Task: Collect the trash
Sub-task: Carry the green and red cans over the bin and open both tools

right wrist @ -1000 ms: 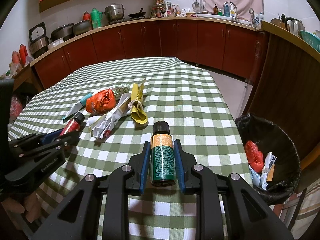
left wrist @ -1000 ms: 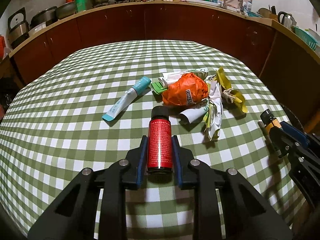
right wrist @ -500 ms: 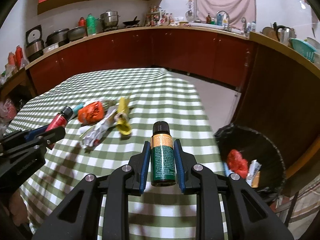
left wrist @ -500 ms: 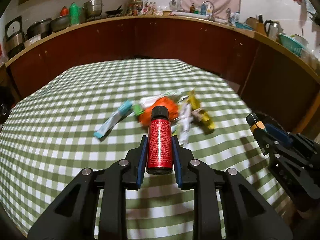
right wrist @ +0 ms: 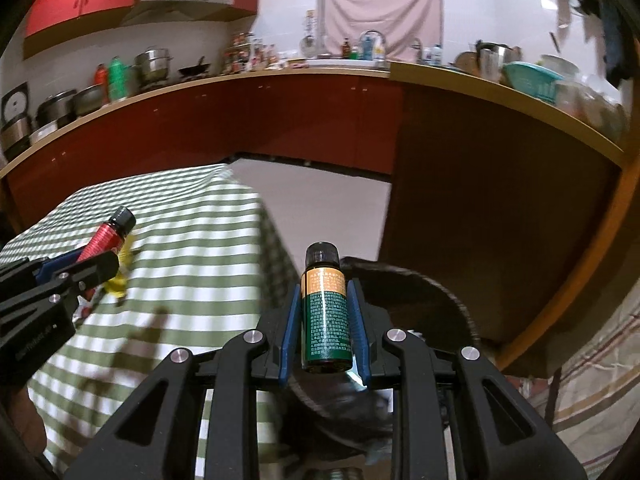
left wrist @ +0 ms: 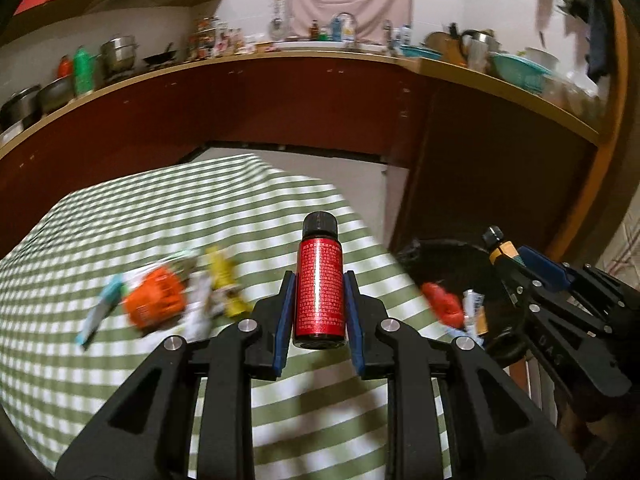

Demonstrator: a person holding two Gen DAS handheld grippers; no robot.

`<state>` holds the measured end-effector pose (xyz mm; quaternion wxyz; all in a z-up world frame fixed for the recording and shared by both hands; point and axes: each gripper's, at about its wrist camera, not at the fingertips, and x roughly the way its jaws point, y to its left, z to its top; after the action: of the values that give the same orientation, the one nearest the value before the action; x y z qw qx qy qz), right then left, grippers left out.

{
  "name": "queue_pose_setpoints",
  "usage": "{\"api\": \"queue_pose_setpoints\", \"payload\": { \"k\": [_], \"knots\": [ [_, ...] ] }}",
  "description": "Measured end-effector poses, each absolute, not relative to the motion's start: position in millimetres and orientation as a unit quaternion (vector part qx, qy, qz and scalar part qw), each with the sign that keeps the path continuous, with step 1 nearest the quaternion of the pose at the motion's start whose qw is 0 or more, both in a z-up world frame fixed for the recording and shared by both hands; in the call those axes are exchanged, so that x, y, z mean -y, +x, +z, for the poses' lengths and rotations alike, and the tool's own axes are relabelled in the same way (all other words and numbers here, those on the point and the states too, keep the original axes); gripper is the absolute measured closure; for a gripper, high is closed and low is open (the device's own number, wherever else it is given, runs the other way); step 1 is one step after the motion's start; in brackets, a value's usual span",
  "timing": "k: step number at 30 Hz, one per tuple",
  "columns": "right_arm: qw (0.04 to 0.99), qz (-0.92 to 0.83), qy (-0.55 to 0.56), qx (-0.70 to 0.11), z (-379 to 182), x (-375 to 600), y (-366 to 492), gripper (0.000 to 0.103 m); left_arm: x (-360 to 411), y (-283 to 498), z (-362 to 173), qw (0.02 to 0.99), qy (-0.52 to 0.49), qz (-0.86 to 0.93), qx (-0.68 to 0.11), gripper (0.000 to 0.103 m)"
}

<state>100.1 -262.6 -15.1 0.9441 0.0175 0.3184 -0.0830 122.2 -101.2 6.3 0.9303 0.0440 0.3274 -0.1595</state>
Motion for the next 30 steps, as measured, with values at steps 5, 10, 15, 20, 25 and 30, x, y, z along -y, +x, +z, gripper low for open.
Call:
{"api": "queue_pose_setpoints", "payload": {
  "k": [5,10,15,20,25,30],
  "knots": [
    [0.942,-0.109,0.024,-0.316,-21.6,290.5,100.7,0.078,145.9,133.6,-4.3,0.924,0.059,-0.179,-0.334,0.08],
    [0.939,-0.12,0.038,-0.319,-32.0,312.3,104.0,0.078,180.4,144.7,-15.6,0.918,0.079,-0.19,-0.338,0.08],
    [0.937,-0.123,0.047,-0.323,-41.5,322.4,108.4,0.078,203.0,154.2,-25.8,0.913,0.093,-0.192,-0.347,0.08],
    [0.935,-0.126,0.055,-0.326,-48.3,328.9,113.3,0.078,219.2,163.8,-34.9,0.906,0.1,-0.192,-0.363,0.08],
    [0.934,-0.131,0.065,-0.327,-54.4,340.6,118.5,0.078,235.3,178.3,-42.5,0.897,0.105,-0.194,-0.383,0.08],
    [0.932,-0.136,0.07,-0.329,-60.9,349.2,125.2,0.078,244.4,183.0,-45.3,0.893,0.111,-0.193,-0.392,0.08]
  ]
}}
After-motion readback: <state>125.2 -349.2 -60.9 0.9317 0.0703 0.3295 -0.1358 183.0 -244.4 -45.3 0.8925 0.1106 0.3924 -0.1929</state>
